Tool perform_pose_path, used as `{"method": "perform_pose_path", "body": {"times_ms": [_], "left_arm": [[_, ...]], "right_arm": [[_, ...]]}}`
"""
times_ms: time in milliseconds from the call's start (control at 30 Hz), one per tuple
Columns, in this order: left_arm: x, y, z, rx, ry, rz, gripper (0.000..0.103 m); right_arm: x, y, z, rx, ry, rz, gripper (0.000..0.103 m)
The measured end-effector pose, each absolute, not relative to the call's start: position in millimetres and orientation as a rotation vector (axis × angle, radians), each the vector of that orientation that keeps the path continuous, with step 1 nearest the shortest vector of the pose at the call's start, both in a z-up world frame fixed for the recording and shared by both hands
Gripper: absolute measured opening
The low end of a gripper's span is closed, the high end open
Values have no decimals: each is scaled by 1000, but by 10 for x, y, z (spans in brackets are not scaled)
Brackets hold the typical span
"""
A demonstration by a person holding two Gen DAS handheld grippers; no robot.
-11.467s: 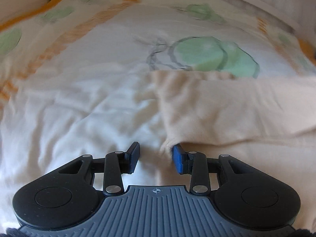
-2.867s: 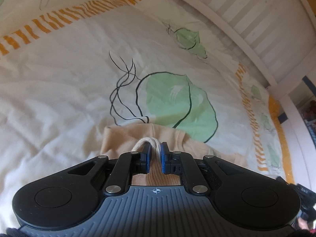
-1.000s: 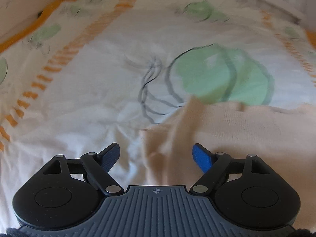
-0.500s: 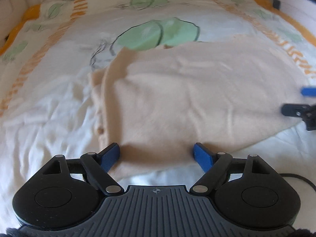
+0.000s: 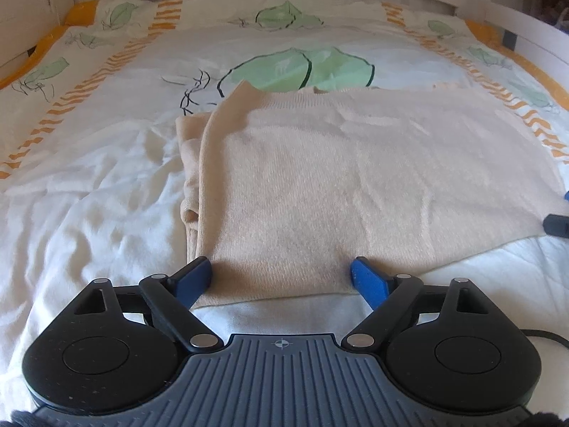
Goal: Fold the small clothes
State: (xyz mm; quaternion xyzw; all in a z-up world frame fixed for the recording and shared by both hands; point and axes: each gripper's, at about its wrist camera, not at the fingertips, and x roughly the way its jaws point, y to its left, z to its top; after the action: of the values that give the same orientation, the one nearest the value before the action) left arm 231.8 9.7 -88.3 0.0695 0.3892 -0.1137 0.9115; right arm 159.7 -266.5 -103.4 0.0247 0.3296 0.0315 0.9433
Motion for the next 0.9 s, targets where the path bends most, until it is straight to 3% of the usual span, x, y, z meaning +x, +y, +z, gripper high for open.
{"method": "perform_pose_path", "body": {"times_ms": [367, 600, 900], "left_arm": [[2177, 123, -966, 120, 678, -236, 88], [2171, 115, -979, 125, 668, -233, 88], [2169, 104, -986, 138, 668, -229, 88]], "right_arm": [[1429, -2993, -1032, 273, 588, 81, 103], [1455, -3526, -1176, 679, 523, 84, 103], [2121, -3753, -1151, 689, 626, 264, 103]]}}
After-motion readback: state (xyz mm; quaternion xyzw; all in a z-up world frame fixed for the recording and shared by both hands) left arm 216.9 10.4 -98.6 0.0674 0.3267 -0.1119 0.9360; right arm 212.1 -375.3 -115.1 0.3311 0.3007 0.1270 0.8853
